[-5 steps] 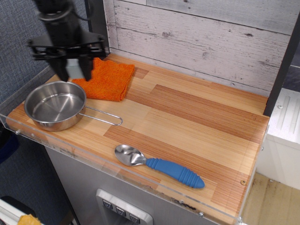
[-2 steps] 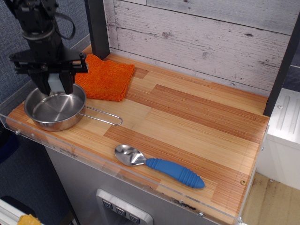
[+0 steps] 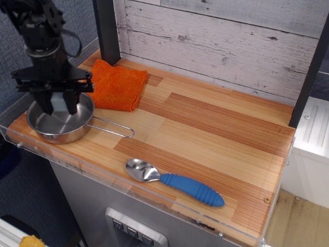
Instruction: Put the grey cube in the bowl.
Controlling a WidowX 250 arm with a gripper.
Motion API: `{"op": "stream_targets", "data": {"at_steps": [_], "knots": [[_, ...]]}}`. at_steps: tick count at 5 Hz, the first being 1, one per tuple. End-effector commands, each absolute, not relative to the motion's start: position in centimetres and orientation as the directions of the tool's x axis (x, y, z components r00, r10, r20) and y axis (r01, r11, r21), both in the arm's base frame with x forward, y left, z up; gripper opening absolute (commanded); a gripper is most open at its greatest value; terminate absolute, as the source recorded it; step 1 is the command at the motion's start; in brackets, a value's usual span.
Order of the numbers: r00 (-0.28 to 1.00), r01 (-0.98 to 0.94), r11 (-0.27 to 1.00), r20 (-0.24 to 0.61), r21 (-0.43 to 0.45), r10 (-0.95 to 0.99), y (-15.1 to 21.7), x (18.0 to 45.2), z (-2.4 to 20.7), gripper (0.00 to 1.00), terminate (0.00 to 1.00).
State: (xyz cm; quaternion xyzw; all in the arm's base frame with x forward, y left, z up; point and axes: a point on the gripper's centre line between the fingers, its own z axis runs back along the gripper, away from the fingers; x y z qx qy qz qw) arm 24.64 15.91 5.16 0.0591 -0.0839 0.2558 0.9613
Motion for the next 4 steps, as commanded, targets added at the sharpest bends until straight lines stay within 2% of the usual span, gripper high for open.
{"op": "stream_targets", "data": {"at_steps": [1, 4], "knots": [[0.854, -0.509, 0.856, 0.179, 0.093, 0.488, 17.5, 22.6, 4.3, 0.0, 0.0], [0.857, -0.502, 0.863, 0.164, 0.058, 0.488, 17.4, 23.0, 2.4, 0.0, 0.0]]}}
